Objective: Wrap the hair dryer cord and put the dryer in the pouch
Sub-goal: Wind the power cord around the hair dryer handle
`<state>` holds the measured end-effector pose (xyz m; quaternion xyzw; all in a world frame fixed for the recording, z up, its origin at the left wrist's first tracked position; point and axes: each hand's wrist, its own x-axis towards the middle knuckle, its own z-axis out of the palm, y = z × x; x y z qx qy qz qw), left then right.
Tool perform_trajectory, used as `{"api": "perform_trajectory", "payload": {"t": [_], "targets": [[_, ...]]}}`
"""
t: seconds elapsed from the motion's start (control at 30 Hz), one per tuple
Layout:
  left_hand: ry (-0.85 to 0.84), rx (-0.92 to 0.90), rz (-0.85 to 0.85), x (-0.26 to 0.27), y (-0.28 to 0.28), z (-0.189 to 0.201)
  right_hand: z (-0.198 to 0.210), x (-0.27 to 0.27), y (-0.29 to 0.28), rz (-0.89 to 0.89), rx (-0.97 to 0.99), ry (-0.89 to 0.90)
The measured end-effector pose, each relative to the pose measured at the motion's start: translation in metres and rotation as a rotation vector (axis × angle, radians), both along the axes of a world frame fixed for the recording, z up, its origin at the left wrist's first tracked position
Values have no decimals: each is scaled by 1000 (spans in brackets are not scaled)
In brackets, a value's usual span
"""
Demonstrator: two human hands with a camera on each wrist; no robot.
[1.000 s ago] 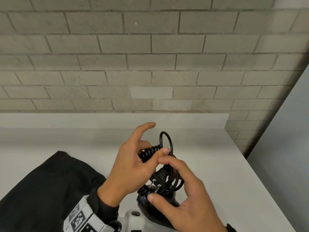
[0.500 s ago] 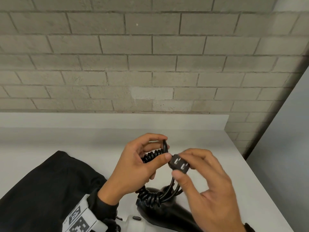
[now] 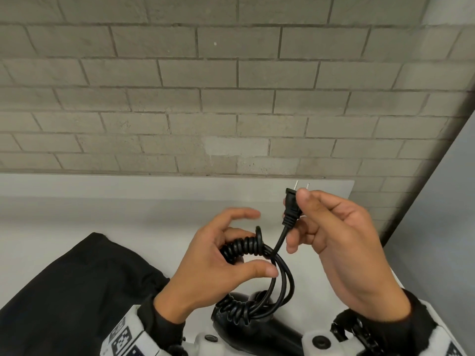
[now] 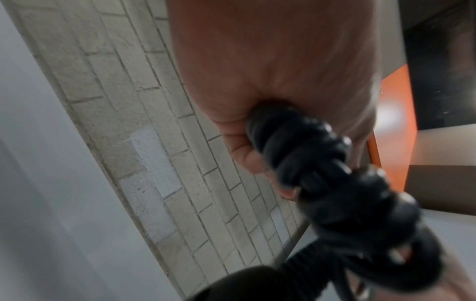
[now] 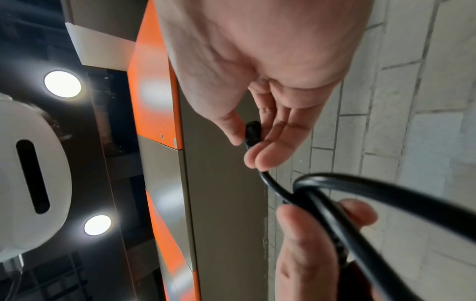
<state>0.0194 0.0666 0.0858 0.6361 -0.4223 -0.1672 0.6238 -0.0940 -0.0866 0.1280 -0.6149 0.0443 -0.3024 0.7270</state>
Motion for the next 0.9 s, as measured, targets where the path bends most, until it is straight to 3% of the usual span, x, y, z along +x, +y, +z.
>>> {"api": "perform_trajectory", "payload": {"t": [0.6,0.9], "targets": [[-284,19,-76,-2,-2,5,14,-1,-14,-32,174,-63],[-346,20,-10,-2,-1,6,10,2,-27,-63,259,-63]]}}
